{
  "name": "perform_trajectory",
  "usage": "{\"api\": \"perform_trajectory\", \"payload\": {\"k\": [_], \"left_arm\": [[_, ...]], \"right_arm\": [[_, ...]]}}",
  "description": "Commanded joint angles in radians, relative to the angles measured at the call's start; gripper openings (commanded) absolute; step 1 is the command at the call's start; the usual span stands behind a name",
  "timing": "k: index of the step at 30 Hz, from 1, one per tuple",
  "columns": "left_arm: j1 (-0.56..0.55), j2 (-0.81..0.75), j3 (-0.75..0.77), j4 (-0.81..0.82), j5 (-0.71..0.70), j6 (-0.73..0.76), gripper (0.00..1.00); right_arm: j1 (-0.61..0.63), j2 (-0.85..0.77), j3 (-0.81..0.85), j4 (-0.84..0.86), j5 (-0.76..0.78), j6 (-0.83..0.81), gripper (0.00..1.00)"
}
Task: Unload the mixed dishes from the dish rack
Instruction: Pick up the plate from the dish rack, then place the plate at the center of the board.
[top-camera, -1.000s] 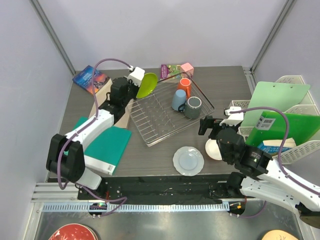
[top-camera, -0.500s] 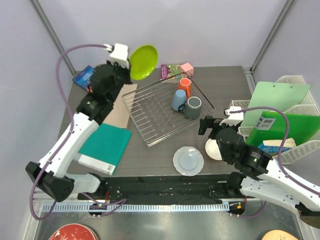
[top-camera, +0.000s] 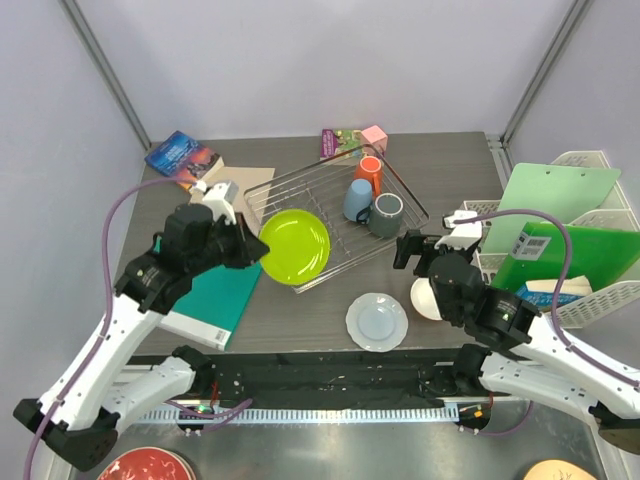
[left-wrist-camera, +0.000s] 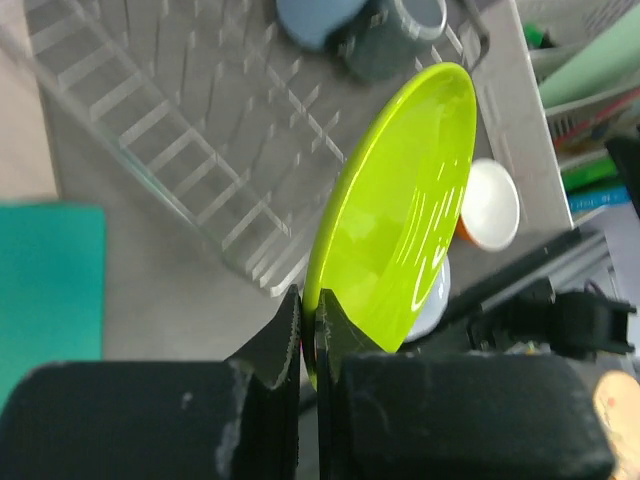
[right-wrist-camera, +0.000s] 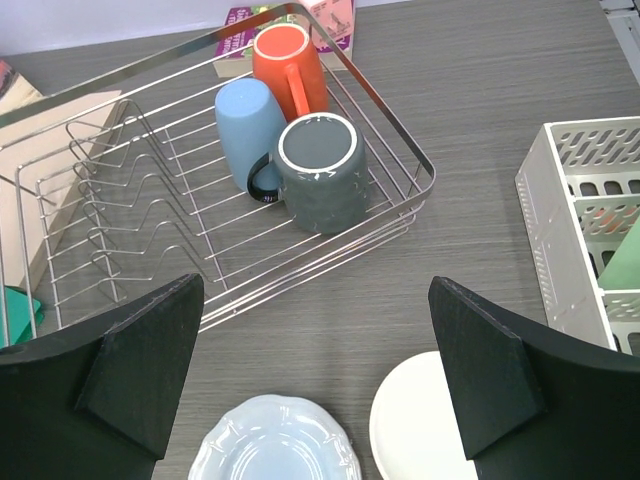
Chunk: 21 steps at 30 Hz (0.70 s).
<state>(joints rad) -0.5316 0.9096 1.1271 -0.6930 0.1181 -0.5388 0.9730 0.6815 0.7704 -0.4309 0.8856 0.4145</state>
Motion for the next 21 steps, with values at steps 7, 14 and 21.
{"api": "perform_trajectory", "payload": {"k": [7,14,21], "left_arm": [[-0.037,-0.238,-0.187,-0.068,0.167,-0.184,0.01],[-0.12,-0.157,-0.239,-0.151,0.152,-0.187,0.01],[-0.151,-0.049,-0.308,-0.122,0.103,-0.25,0.0]], "right_arm": [[0.001,0.066,0.026,0.037,-0.017,0.041,0.99],[0.001,0.082,0.032,0.038,-0.016,0.043,1.0],[0.0,0.072,0.024,0.038,-0.013,0.044,0.99]]}}
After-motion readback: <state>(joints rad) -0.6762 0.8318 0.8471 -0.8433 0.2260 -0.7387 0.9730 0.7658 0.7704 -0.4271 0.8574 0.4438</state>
